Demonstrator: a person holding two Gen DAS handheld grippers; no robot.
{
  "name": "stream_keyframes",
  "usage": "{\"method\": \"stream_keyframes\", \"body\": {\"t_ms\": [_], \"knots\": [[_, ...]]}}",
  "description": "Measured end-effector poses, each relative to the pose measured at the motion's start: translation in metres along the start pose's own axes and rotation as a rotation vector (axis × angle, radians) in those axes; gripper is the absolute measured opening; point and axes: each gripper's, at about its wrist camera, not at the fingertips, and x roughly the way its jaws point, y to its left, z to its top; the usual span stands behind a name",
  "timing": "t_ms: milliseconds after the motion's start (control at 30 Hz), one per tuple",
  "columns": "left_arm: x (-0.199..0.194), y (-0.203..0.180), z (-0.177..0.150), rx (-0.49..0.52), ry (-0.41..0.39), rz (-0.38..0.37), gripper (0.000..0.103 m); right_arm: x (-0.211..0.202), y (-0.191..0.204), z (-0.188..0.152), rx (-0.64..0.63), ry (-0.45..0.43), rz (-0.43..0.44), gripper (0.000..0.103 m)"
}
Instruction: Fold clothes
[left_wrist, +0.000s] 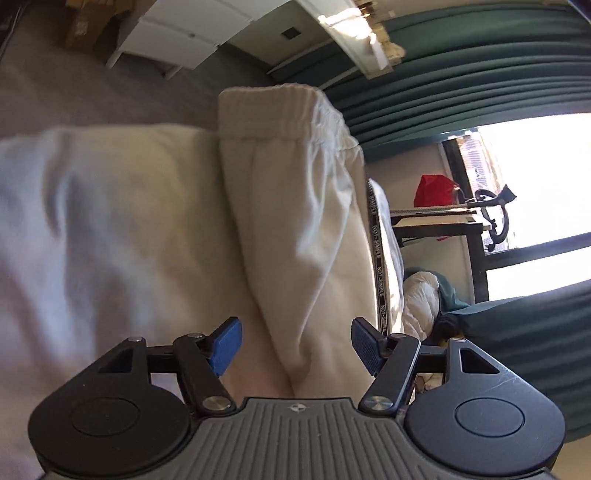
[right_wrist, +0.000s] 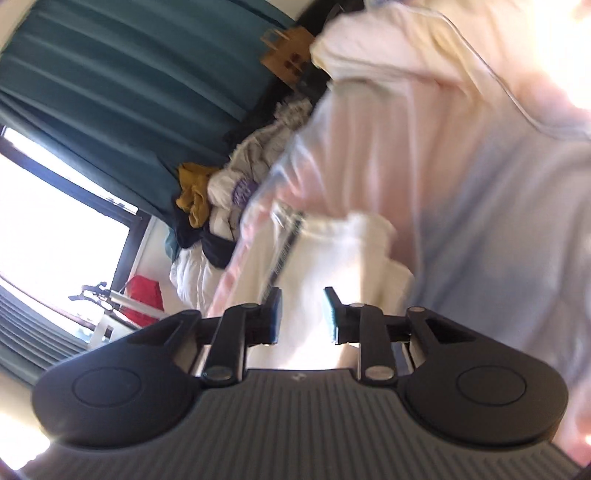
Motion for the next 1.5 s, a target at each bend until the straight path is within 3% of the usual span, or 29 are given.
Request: {"method": "stream_keyframes", "body": {"t_ms": [100,167,200,233,433,533,633,700,800,833,900,1167,1367,1500], "knots": [[0.008,0.004,0.000,0.011,0.016,-0.045,0.069,0.009,-0.007,-0.011,-0.013,0.141,0.060,0.030],[0.014,0.007,0.002,0.024,0.013,-0.047,0.074,0.018,-0.008,-0.017,-0.008,0.206,0.085,0.043],[0.018,0.009,0.002,0.031,0.011,-0.048,0.074,0.022,-0.009,-0.020,0.003,0.216,0.076,0.058],[0.023,0.011,0.002,0.038,0.012,-0.045,0.074,0.026,-0.011,-0.022,0.017,0.217,0.064,0.066],[0.055,0.020,0.008,0.050,0.000,-0.091,0.074,0.067,-0.025,-0.032,0.069,0.245,0.060,0.066],[0.069,0.018,0.013,0.087,-0.009,-0.109,0.074,0.085,-0.026,-0.030,0.076,0.201,0.061,0.066],[0.082,0.019,0.019,0.087,-0.019,-0.109,0.065,0.093,-0.030,-0.024,0.115,0.111,0.072,0.066],[0.089,0.020,0.023,0.077,-0.026,-0.111,0.059,0.095,-0.034,-0.018,0.118,0.061,0.062,0.059],[0.096,0.024,0.029,0.022,-0.036,-0.132,0.042,0.099,-0.038,-0.011,0.122,-0.009,0.050,0.032],[0.097,0.026,0.030,0.002,-0.038,-0.148,0.030,0.100,-0.039,-0.010,0.119,-0.021,0.053,0.021],[0.099,0.029,0.033,-0.030,-0.043,-0.172,0.021,0.102,-0.036,-0.009,0.091,-0.038,0.044,0.014],[0.057,0.022,0.038,0.006,-0.103,-0.243,0.013,0.077,-0.015,0.001,0.089,-0.109,0.103,0.009],[0.005,0.033,0.031,0.020,-0.124,-0.248,0.013,0.040,-0.018,-0.002,0.108,-0.137,0.109,0.009],[-0.031,0.050,0.032,-0.019,-0.090,-0.230,0.013,0.006,-0.028,-0.002,0.127,-0.141,0.100,0.008]]}}
